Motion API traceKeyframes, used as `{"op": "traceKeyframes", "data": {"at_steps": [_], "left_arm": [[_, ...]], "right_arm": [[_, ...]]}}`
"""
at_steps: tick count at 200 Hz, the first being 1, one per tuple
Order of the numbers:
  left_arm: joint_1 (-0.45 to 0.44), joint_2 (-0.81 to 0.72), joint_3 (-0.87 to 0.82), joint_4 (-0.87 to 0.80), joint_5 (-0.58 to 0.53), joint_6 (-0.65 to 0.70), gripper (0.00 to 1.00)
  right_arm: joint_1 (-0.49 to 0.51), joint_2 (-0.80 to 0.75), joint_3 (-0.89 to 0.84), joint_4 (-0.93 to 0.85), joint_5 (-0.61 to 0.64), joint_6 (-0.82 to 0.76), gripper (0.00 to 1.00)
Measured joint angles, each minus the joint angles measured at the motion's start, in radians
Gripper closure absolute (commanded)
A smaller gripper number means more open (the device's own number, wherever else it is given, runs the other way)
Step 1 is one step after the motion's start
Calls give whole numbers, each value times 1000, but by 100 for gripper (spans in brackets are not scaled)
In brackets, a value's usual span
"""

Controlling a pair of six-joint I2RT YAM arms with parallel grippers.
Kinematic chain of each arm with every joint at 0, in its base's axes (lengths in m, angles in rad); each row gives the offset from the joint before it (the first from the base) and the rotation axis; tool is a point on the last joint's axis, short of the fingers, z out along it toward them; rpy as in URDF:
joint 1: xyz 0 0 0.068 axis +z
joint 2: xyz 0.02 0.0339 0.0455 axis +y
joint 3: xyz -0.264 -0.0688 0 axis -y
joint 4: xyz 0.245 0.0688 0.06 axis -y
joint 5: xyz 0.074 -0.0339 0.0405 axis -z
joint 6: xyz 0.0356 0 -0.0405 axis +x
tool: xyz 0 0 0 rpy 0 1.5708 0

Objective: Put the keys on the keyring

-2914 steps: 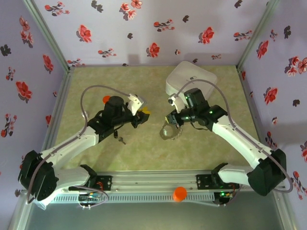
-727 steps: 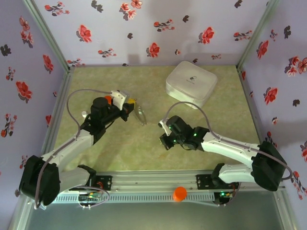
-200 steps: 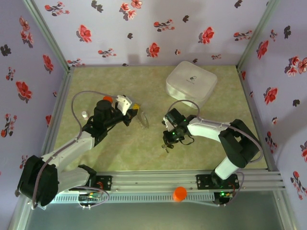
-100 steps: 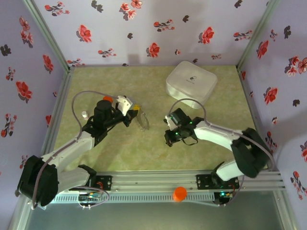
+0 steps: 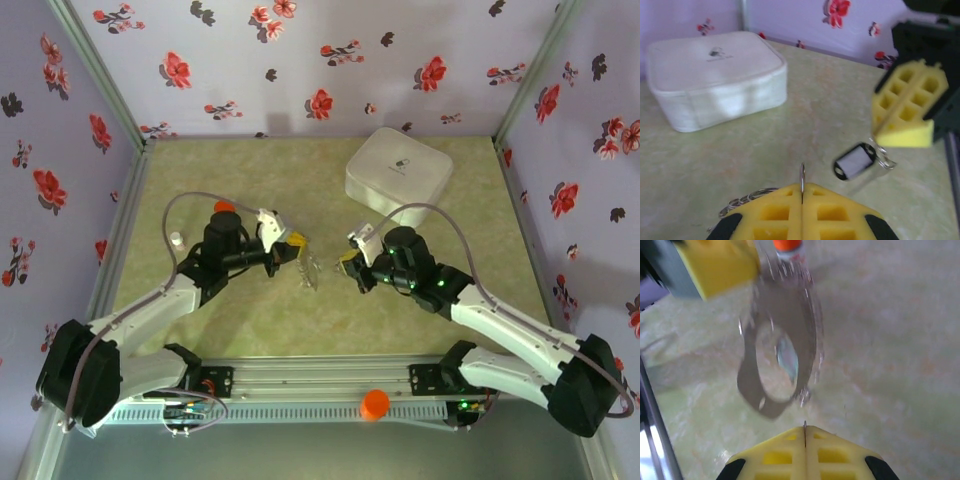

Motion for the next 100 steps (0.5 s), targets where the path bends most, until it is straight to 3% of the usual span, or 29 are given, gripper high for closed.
{"op": "traceKeyframes", "data": {"at_steps": [56, 100], "left_arm": [[-27, 38, 23, -26, 84, -41, 100], [-28, 62, 58, -45, 140, -72, 100]], "right_arm": [[116, -63, 1, 23, 166, -487, 100], [122, -52, 26, 3, 224, -702, 100]]}}
